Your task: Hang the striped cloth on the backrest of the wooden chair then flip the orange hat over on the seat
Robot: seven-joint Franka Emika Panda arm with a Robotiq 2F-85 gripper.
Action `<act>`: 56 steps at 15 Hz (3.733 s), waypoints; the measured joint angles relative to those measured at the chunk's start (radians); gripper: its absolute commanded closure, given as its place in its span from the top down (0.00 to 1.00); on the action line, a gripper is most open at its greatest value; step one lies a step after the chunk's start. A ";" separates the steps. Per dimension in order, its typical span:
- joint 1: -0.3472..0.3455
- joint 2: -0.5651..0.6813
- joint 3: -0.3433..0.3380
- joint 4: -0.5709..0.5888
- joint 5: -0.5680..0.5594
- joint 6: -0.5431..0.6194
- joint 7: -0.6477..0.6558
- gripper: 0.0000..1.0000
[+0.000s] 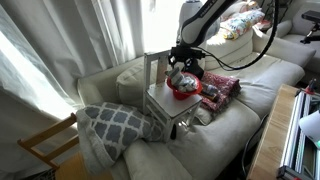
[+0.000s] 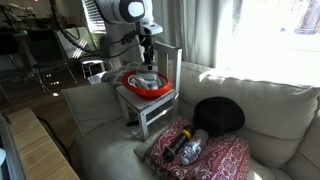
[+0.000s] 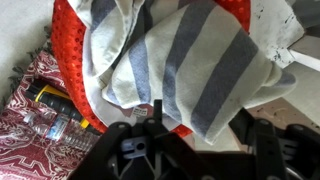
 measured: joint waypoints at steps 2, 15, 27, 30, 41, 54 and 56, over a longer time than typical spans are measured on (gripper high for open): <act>0.000 0.008 0.000 0.012 0.007 -0.002 0.001 0.22; 0.037 -0.118 0.000 0.013 0.014 -0.149 0.051 0.01; 0.036 -0.438 0.029 0.003 -0.108 -0.409 0.073 0.01; 0.034 -0.505 0.050 0.005 -0.131 -0.417 0.075 0.01; 0.019 -0.572 0.082 0.008 -0.137 -0.396 0.073 0.01; -0.003 -0.342 0.095 0.291 -0.232 -0.270 -0.220 0.01; -0.004 -0.280 0.079 0.342 -0.270 -0.270 -0.268 0.01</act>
